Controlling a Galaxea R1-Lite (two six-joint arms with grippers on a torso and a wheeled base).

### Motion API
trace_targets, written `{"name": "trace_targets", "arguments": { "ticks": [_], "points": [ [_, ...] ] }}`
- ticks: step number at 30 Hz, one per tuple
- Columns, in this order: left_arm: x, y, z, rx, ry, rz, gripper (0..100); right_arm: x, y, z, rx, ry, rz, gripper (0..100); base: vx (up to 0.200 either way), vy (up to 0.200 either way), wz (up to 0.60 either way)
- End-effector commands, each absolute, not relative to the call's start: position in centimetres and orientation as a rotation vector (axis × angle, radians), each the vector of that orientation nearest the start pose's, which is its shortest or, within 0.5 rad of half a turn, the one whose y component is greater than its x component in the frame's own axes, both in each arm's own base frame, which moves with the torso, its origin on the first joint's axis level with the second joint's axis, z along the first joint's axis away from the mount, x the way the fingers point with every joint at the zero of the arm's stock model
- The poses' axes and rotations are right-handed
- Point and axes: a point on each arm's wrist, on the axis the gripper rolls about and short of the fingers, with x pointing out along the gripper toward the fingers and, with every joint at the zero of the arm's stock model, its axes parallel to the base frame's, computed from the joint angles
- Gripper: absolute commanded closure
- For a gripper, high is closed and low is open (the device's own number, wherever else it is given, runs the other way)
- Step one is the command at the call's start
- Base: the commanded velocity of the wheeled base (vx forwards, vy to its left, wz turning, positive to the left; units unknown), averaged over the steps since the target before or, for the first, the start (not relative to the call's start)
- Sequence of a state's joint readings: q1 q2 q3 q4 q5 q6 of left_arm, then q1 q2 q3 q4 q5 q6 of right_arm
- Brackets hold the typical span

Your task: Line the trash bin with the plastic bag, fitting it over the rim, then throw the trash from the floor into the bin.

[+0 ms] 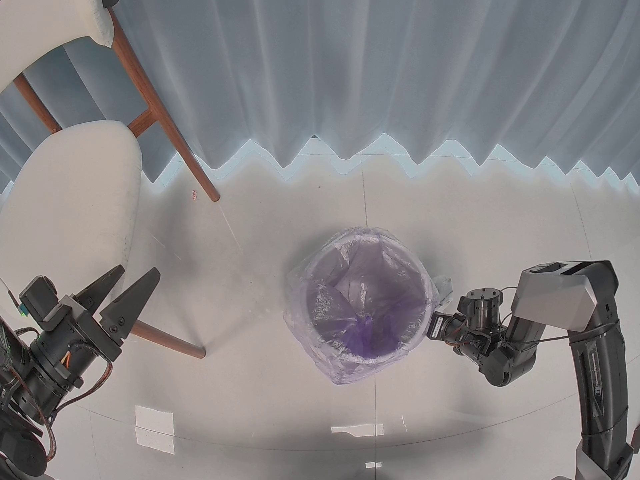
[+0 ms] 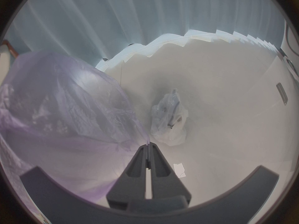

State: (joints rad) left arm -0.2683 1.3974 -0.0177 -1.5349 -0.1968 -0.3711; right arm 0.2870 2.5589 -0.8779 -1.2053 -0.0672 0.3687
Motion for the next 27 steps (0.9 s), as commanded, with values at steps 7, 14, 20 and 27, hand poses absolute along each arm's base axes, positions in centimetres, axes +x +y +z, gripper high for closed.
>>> {"name": "trace_targets", "arguments": {
  "ticks": [7, 14, 20, 27],
  "points": [
    [14.7, -4.5, 15.0, -0.366, -0.053, -0.481, 0, 39.0, 11.5, -7.7, 0.217, 0.562, 0.139, 100, 0.000, 0.000, 0.00],
    [14.7, -4.6, 15.0, -0.367, -0.051, -0.483, 0, 39.0, 11.5, -7.7, 0.197, 0.558, 0.143, 100, 0.000, 0.000, 0.00],
    [14.8, -4.6, 14.9, -0.340, -0.054, -0.448, 0, 38.5, 11.4, -7.2, 0.231, 0.506, 0.152, 0, 0.000, 0.000, 0.00],
    [14.7, -4.9, 14.8, -0.346, -0.046, -0.384, 0, 33.7, 10.0, -4.2, 0.268, 0.518, 0.232, 0, 0.000, 0.000, 0.00]
  ]
}}
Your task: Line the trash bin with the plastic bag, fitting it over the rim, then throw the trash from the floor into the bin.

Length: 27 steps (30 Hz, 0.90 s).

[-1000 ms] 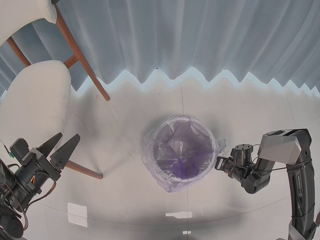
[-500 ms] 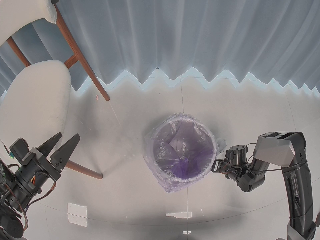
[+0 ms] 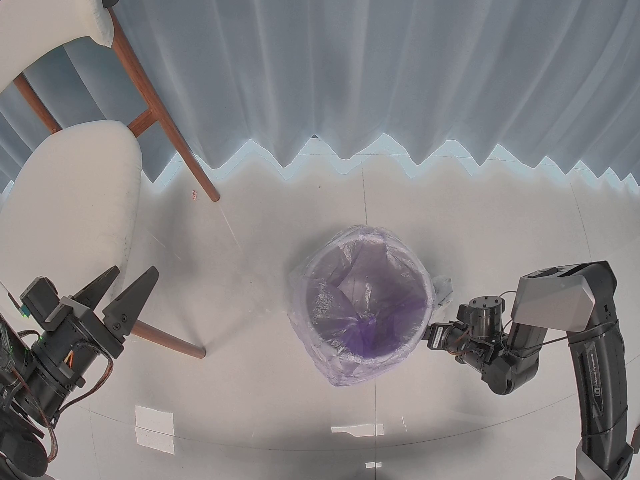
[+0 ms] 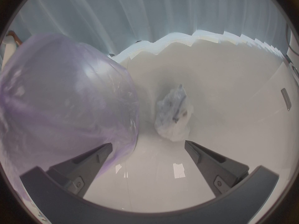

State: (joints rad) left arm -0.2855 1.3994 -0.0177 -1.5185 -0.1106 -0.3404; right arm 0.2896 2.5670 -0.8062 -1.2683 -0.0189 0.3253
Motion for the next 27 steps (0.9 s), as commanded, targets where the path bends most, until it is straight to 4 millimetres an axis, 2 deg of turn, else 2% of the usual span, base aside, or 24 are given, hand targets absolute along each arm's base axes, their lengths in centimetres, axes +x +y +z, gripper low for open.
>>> {"name": "trace_targets", "arguments": {
  "ticks": [1, 3, 4, 6, 7, 10, 13, 14, 19, 22, 24, 25, 27],
  "points": [
    [14.7, -4.9, 14.8, -0.349, -0.048, -0.369, 0, 32.4, 9.4, -3.1, 0.282, 0.516, 0.250, 0, 0.000, 0.000, 0.00],
    [14.7, -4.9, 14.7, -0.350, -0.045, -0.366, 0, 32.0, 9.2, -2.7, 0.293, 0.509, 0.254, 0, 0.000, 0.000, 0.00],
    [14.6, -5.1, 14.7, -0.355, -0.037, -0.372, 0, 30.7, 8.8, -1.5, 0.324, 0.490, 0.259, 0, 0.000, 0.000, 0.00],
    [14.6, -5.1, 14.6, -0.356, -0.033, -0.373, 0, 30.3, 8.7, -1.2, 0.331, 0.487, 0.260, 0, 0.000, 0.000, 0.00],
    [14.6, -5.3, 14.4, -0.355, -0.011, -0.382, 0, 28.6, 8.2, -0.1, 0.355, 0.491, 0.256, 0, 0.000, 0.000, 0.00],
    [14.5, -5.4, 14.3, -0.367, 0.011, -0.395, 0, 26.7, 7.7, 1.1, 0.400, 0.485, 0.262, 0, 0.000, 0.000, 0.00],
    [14.4, -5.5, 14.3, -0.373, 0.012, -0.401, 0, 25.9, 7.5, 2.0, 0.430, 0.464, 0.292, 0, 0.000, 0.000, 0.00],
    [14.4, -5.5, 14.4, -0.376, 0.008, -0.400, 0, 25.6, 7.4, 3.4, 0.458, 0.429, 0.318, 0, 0.000, 0.000, 0.00],
    [13.8, -5.3, 14.7, -0.385, -0.007, -0.400, 0, 26.4, 7.8, 6.6, 0.511, 0.320, 0.423, 0, 0.000, 0.000, 0.00],
    [13.7, -5.3, 14.7, -0.384, -0.004, -0.395, 0, 29.0, 8.5, 8.8, 0.519, 0.299, 0.428, 0, 0.000, 0.000, 0.00],
    [13.7, -5.2, 14.7, -0.384, -0.002, -0.390, 0, 30.5, 8.7, 10.6, 0.539, 0.346, 0.406, 0, 0.000, 0.000, 0.00],
    [13.7, -5.1, 14.7, -0.382, 0.001, -0.381, 0, 31.5, 9.0, 12.3, 0.555, 0.376, 0.392, 0, 0.000, 0.000, 0.00],
    [13.7, -5.0, 14.6, -0.381, 0.008, -0.356, 0, 32.9, 9.3, 14.0, 0.554, 0.470, 0.346, 0, 0.000, 0.000, 0.00]
  ]
}}
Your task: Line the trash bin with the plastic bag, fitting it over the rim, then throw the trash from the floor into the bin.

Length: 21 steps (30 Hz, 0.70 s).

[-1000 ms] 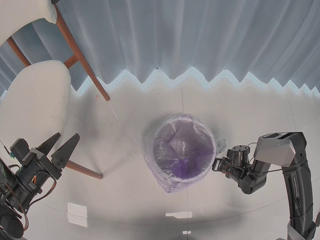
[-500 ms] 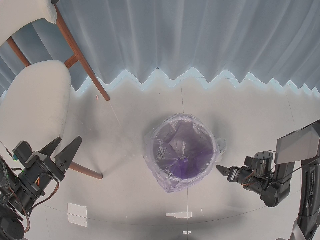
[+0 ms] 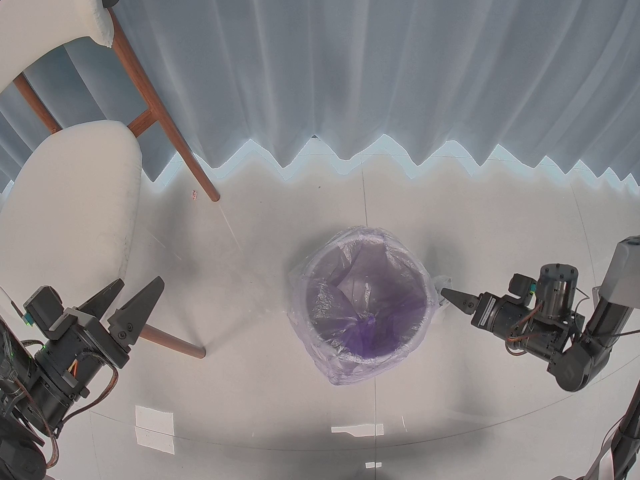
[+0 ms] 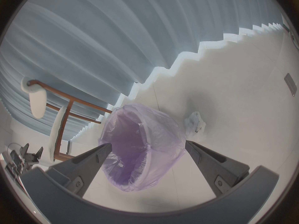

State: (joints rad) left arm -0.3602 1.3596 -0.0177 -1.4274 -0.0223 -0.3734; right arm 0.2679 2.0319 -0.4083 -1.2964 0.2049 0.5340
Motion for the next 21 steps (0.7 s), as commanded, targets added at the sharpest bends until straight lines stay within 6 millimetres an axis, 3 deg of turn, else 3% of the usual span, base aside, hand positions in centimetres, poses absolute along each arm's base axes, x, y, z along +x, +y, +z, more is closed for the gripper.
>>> {"name": "trace_targets", "arguments": {
  "ticks": [1, 4, 9, 18, 21],
  "points": [
    [13.6, -4.9, 14.5, -0.381, 0.010, -0.337, 0, 33.6, 9.5, 14.3, 0.536, 0.519, 0.319, 0, 0.000, 0.000, 0.00],
    [13.3, -4.8, 14.7, -0.384, 0.001, -0.315, 0, 35.5, 10.0, 14.5, 0.431, 0.579, 0.290, 0, 0.000, 0.000, 0.00],
    [13.0, -4.5, 15.0, -0.392, -0.021, -0.293, 0, 38.3, 10.7, 11.0, 0.168, 0.592, 0.351, 0, 0.000, 0.000, 0.00],
    [13.0, -4.1, 15.0, -0.398, -0.027, -0.232, 0, 39.6, 13.2, 9.9, 0.111, 0.591, 0.408, 0, 0.000, 0.000, 0.00],
    [13.1, -3.7, 14.9, -0.396, -0.026, -0.200, 0, 40.0, 13.6, 8.5, 0.041, 0.606, 0.380, 0, 0.000, 0.000, 0.00]
  ]
}}
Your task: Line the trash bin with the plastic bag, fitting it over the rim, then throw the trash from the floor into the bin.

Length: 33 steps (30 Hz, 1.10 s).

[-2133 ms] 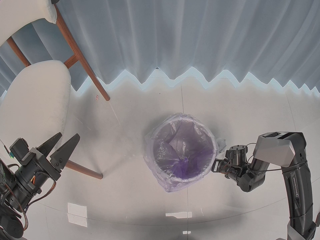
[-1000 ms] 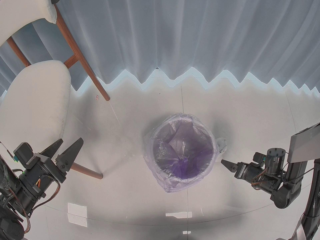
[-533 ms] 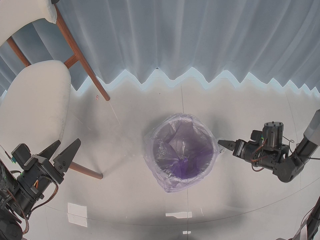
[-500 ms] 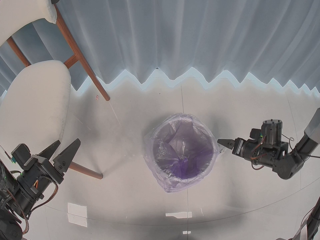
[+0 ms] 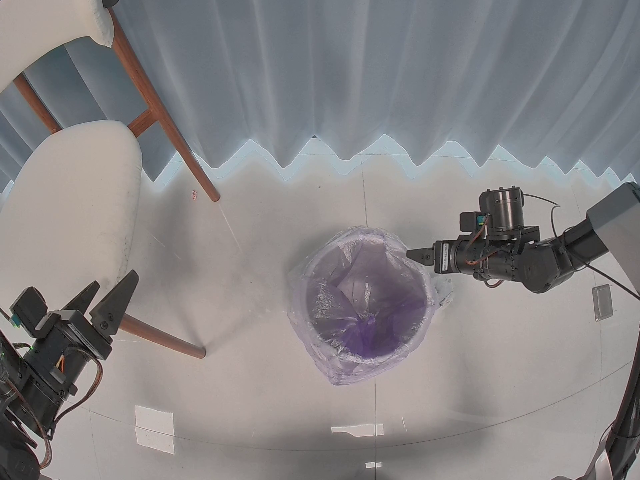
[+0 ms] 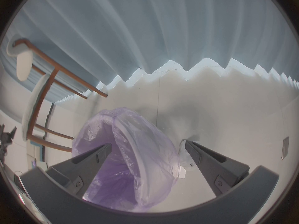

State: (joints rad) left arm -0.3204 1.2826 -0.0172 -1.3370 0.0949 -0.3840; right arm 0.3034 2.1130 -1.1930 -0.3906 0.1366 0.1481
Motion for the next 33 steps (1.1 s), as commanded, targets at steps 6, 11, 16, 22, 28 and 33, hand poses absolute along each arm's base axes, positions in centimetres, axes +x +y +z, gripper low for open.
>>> {"name": "trace_targets", "arguments": {
  "ticks": [6, 11, 16, 22, 28, 33],
  "points": [
    [13.1, -3.6, 14.9, -0.396, -0.025, -0.198, 0, 40.3, 13.6, 7.3, -0.001, 0.620, 0.373, 0, 0.000, 0.000, 0.00],
    [13.1, -3.6, 14.9, -0.396, -0.024, -0.196, 0, 40.4, 13.7, 6.2, -0.004, 0.643, 0.372, 0, 0.000, 0.000, 0.00],
    [13.2, -3.5, 14.8, -0.395, -0.022, -0.187, 0, 40.5, 14.1, 6.0, -0.003, 0.631, 0.380, 100, 0.000, 0.000, 0.00],
    [13.2, -3.5, 14.8, -0.395, -0.022, -0.187, 0, 40.2, 14.6, 6.0, 0.020, 0.639, 0.384, 100, 0.000, 0.000, 0.00],
    [13.1, -3.5, 14.9, -0.395, -0.026, -0.183, 0, 40.1, 15.1, 6.3, 0.211, 0.665, 0.290, 100, 0.000, 0.000, 0.00],
    [13.1, -3.4, 14.9, -0.395, -0.026, -0.183, 0, 40.3, 15.0, 6.9, 0.318, 0.641, 0.195, 100, 0.000, 0.000, 0.00]
  ]
}}
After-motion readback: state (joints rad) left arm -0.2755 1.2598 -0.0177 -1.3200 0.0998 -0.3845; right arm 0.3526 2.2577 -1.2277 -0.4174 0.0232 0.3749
